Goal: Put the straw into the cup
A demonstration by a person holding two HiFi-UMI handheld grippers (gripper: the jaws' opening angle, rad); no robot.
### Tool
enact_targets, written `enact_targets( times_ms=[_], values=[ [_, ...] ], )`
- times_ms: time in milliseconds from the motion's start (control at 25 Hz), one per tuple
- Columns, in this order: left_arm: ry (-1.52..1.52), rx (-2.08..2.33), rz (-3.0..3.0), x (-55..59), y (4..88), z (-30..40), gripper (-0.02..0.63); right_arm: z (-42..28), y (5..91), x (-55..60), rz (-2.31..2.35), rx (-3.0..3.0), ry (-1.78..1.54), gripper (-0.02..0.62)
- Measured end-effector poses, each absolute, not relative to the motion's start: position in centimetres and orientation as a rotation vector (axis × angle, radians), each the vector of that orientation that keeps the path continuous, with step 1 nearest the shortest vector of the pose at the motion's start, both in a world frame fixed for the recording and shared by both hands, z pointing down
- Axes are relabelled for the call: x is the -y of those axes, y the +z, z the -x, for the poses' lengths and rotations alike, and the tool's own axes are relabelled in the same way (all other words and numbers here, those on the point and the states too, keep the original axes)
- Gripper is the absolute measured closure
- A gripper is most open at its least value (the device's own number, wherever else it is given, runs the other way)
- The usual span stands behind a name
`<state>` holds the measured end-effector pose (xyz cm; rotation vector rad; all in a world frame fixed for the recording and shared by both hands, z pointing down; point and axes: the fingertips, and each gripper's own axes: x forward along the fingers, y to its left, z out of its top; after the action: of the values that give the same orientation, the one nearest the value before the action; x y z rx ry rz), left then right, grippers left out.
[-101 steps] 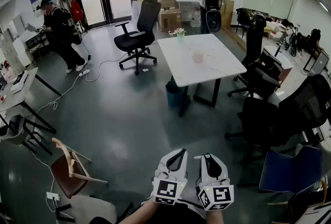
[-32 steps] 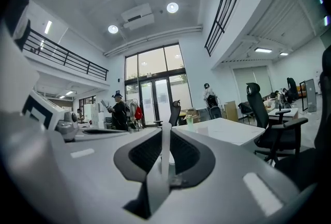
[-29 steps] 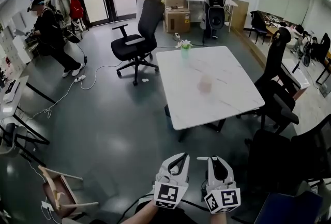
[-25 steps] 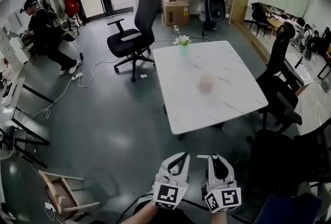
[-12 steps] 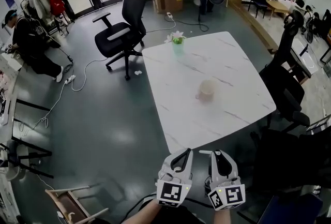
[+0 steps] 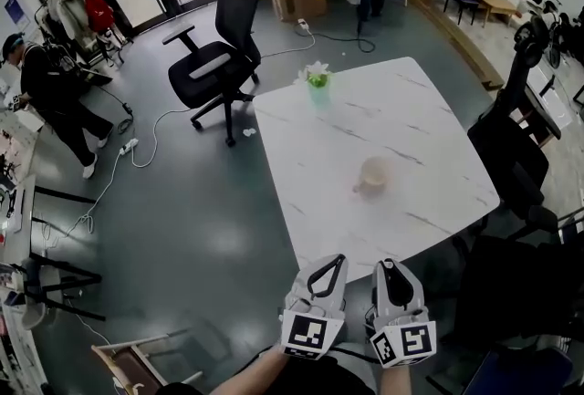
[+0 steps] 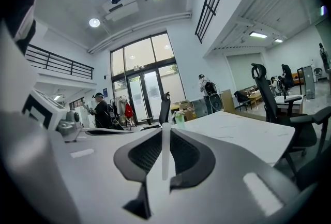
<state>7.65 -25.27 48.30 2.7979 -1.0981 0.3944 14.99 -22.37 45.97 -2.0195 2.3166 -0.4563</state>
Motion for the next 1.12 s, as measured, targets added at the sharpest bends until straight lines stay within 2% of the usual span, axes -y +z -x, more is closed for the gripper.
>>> enact_targets(
  times_ms=[1120],
  values=[
    [0.483,1.263,-2.591,31.0,52.5,-8.8,0.604,-21.1,47.3,35.1,1.975,-2.465,-0.378,0.548]
  ],
)
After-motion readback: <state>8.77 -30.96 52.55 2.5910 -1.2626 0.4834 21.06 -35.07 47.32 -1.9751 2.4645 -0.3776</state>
